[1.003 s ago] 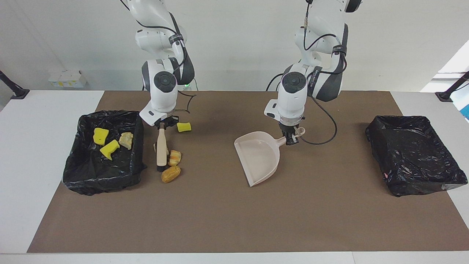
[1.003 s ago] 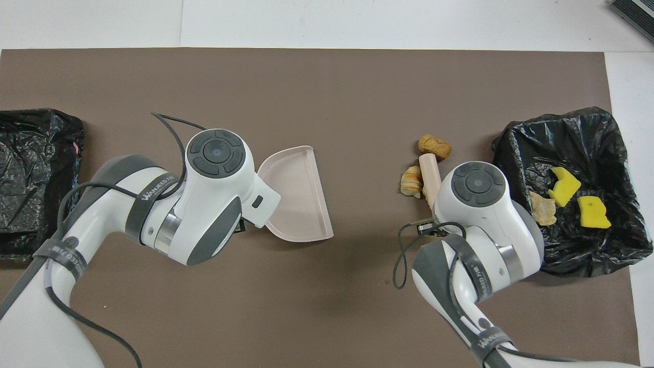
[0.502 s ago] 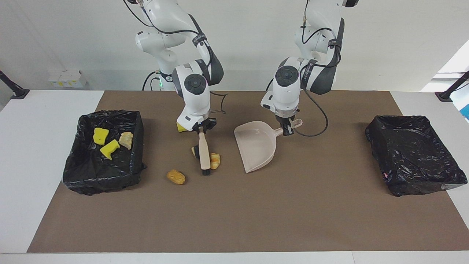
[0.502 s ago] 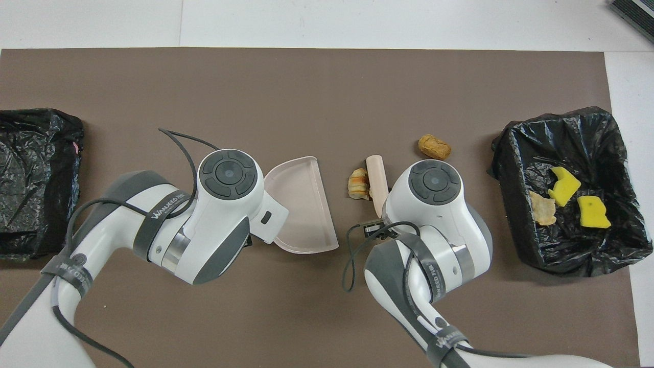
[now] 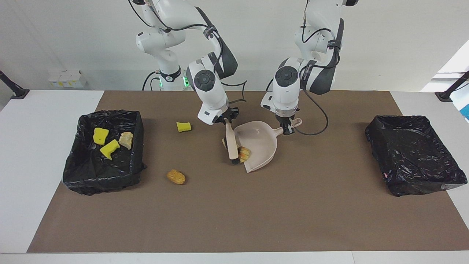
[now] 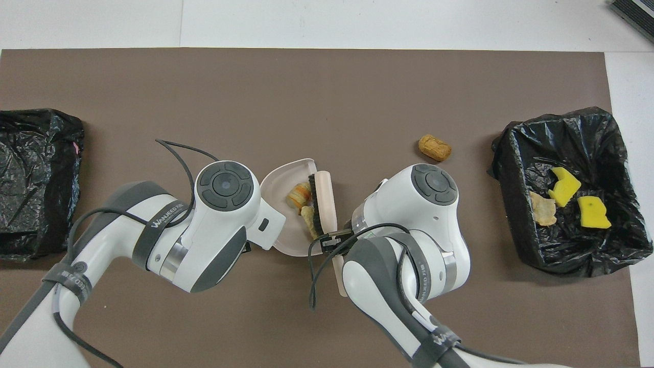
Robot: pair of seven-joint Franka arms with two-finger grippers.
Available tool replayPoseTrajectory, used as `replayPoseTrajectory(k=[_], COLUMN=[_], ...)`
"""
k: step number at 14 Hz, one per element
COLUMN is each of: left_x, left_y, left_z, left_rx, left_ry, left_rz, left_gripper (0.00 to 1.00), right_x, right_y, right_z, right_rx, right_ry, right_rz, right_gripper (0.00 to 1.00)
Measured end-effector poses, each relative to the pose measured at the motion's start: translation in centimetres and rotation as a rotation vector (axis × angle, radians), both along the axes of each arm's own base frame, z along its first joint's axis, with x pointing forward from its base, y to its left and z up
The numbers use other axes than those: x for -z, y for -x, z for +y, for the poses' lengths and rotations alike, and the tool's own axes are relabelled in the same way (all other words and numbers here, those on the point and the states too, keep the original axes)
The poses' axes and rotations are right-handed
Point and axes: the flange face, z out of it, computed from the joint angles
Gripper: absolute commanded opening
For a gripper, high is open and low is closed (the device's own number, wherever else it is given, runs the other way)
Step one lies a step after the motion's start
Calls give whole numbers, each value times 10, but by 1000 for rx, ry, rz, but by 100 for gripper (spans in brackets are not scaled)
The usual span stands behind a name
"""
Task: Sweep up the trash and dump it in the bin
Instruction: 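Sweep the bread with the right gripper's brush into the left-held dustpan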
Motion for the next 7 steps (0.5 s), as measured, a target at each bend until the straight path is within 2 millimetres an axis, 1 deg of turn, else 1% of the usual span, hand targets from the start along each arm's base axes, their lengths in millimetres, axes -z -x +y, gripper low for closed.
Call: replayPoseTrajectory(k=[2,3,4,5,7], left_x=[1,0,0,1,1], left_y=[1,2,2,3,3], left_z=[1,1,2,3,5], left_rx=[0,0,0,-1,2], left_ry=[0,0,0,-1,-1], left_rz=[0,0,0,1,4], left_gripper=[0,0,0,0,0], right_x=[-10,-16,-23,-29,-38], right_y=[-3,-6,-11,-18,-31], right_z=[-1,-6,-16,-31,-71], right_rx=[6,8,16,27,42], right_ry=[-20,-23,-24,-21,44], right_rz=[8,17,31,43,48], right_gripper=[0,0,0,0,0])
